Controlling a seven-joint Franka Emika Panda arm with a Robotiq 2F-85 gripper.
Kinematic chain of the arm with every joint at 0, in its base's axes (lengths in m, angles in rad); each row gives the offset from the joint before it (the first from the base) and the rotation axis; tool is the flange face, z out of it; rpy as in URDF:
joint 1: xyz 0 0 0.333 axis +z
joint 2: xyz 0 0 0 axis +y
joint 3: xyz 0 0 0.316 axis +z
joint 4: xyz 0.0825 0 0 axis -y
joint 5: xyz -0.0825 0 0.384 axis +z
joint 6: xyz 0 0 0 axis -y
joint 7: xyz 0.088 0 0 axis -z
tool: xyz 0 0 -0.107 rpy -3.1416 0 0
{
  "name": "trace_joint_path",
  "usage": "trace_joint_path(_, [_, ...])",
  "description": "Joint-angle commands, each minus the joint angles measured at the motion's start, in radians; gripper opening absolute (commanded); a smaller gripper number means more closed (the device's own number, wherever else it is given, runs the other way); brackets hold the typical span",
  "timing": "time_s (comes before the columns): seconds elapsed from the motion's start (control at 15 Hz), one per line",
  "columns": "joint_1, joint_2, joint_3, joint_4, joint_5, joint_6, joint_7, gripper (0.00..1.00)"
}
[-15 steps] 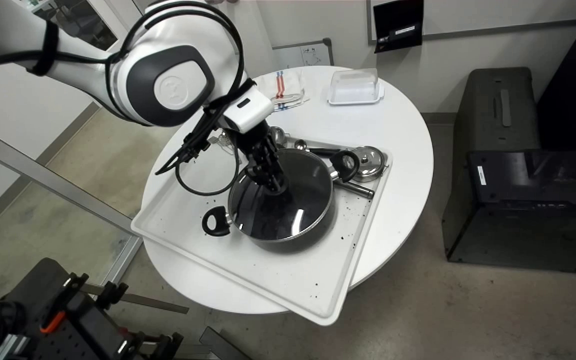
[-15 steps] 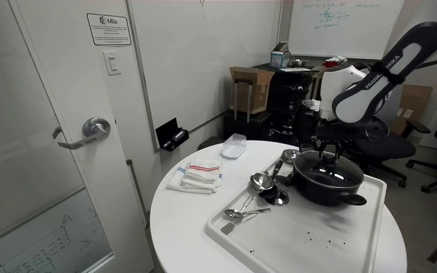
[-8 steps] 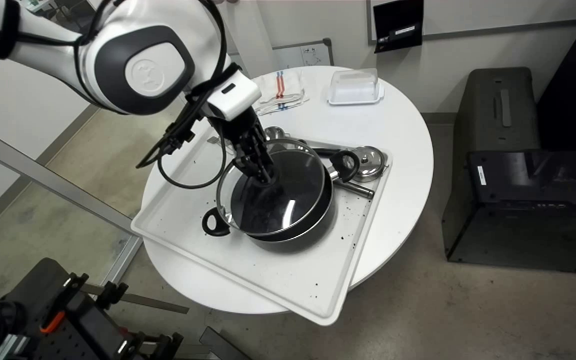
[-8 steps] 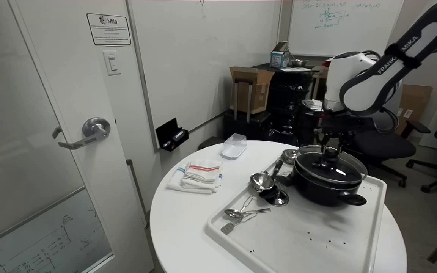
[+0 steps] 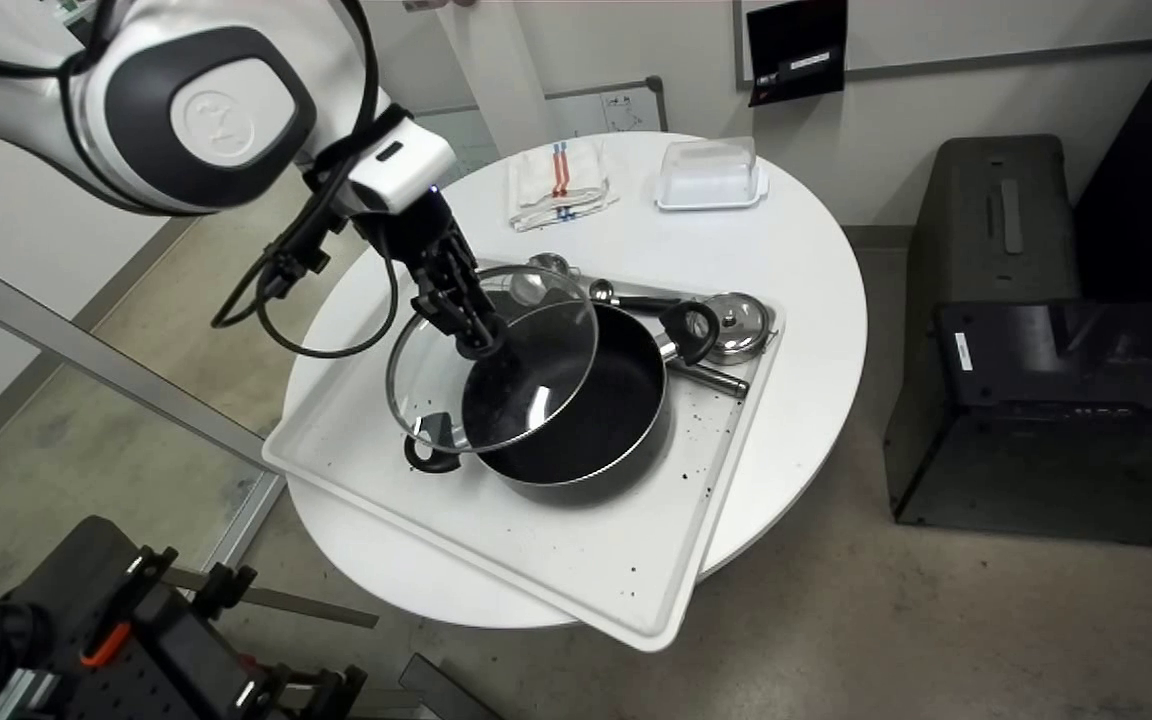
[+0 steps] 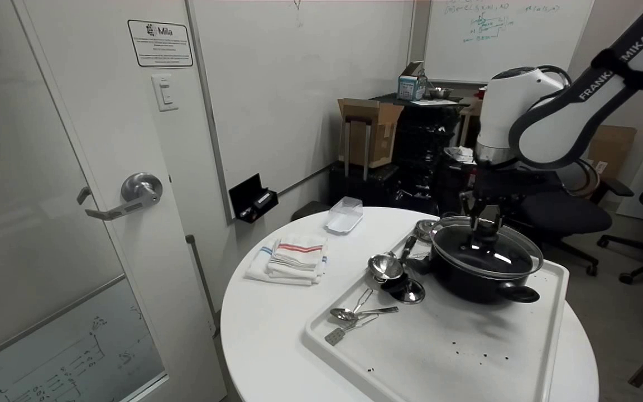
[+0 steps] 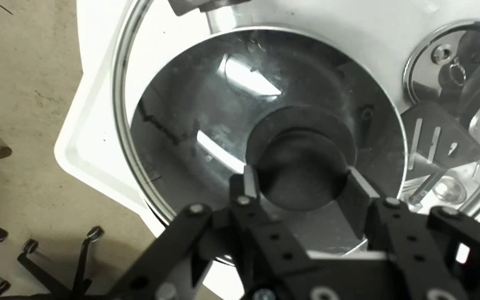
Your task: Remove the lid from the pot
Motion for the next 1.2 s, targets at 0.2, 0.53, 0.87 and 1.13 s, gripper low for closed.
trace_joint_path(0.2, [0.148,-0.038,-0.005,-0.067,-0.145,0.042,0.054,0.25])
trace_joint_path(0.53, [0.269,-0.004,-0.003,-0.073,-0.266,0.079,0.133,0.25])
trace_joint_path(0.87, [0.364,0.047,0.001,-0.057,-0.354,0.131,0.214,0.25])
trace_joint_path(1.13, [0.413,0.097,0.000,-0.052,-0.369,0.185,0.231,0.25])
